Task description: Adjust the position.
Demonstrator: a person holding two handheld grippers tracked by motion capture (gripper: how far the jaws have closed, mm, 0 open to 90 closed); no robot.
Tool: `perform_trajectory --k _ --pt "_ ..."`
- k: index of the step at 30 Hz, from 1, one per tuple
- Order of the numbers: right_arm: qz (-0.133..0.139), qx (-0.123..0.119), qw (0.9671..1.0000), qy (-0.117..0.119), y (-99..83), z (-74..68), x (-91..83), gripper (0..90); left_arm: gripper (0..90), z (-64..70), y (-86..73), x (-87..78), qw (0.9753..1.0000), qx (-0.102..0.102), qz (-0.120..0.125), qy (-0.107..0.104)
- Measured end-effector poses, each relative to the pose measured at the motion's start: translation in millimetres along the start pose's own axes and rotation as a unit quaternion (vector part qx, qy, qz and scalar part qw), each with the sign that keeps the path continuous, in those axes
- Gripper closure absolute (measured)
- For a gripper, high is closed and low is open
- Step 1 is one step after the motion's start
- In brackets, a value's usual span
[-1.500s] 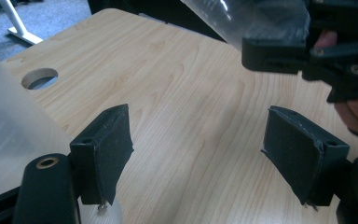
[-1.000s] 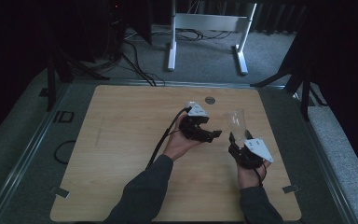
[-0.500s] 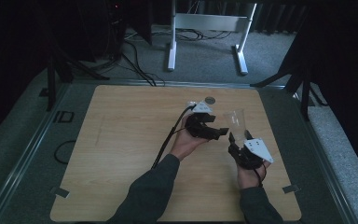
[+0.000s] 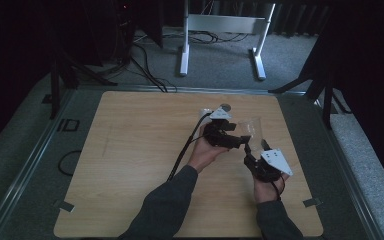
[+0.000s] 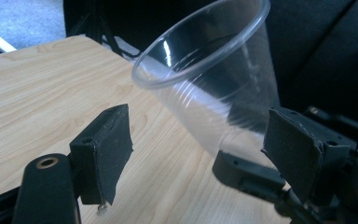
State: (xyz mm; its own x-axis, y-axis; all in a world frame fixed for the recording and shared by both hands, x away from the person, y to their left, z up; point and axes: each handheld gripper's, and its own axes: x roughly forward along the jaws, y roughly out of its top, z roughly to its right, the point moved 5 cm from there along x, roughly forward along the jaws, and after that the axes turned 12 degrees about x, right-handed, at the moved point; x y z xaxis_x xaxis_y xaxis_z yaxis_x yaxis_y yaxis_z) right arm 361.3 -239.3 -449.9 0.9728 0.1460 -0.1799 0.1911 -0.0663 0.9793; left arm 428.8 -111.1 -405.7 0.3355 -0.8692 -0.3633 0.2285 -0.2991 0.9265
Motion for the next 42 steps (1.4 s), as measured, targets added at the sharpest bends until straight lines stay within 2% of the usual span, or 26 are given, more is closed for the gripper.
perform_trajectory --k 13,14,20,31,32,42 --pt "0.004 0.002 1.0000 0.003 0.4 -0.9 -0.7 41.9 22.1 6.3 6.0 10.2 0.9998 -0.013 0.008 -0.014" --pt "0.004 0.002 1.0000 0.003 0.6 -0.9 -0.8 41.9 22.1 6.3 6.5 11.9 0.9996 -0.020 0.012 -0.018" --pt "0.005 0.005 1.0000 0.003 0.3 -1.5 -0.9 41.9 20.1 4.9 7.3 15.7 0.9991 -0.032 0.017 -0.021" --pt "0.006 0.004 1.0000 0.004 -0.2 -2.0 -0.9 41.9 17.9 4.7 10.3 22.6 0.9982 -0.051 0.028 -0.015" --pt "0.006 0.004 1.0000 0.004 -0.1 -2.1 -1.0 41.8 17.9 4.0 10.9 23.8 0.9978 -0.057 0.031 -0.014" --pt "0.006 0.002 0.9999 0.008 -0.6 -3.4 -0.6 41.7 19.2 4.3 12.9 27.4 0.9971 -0.066 0.038 -0.008"
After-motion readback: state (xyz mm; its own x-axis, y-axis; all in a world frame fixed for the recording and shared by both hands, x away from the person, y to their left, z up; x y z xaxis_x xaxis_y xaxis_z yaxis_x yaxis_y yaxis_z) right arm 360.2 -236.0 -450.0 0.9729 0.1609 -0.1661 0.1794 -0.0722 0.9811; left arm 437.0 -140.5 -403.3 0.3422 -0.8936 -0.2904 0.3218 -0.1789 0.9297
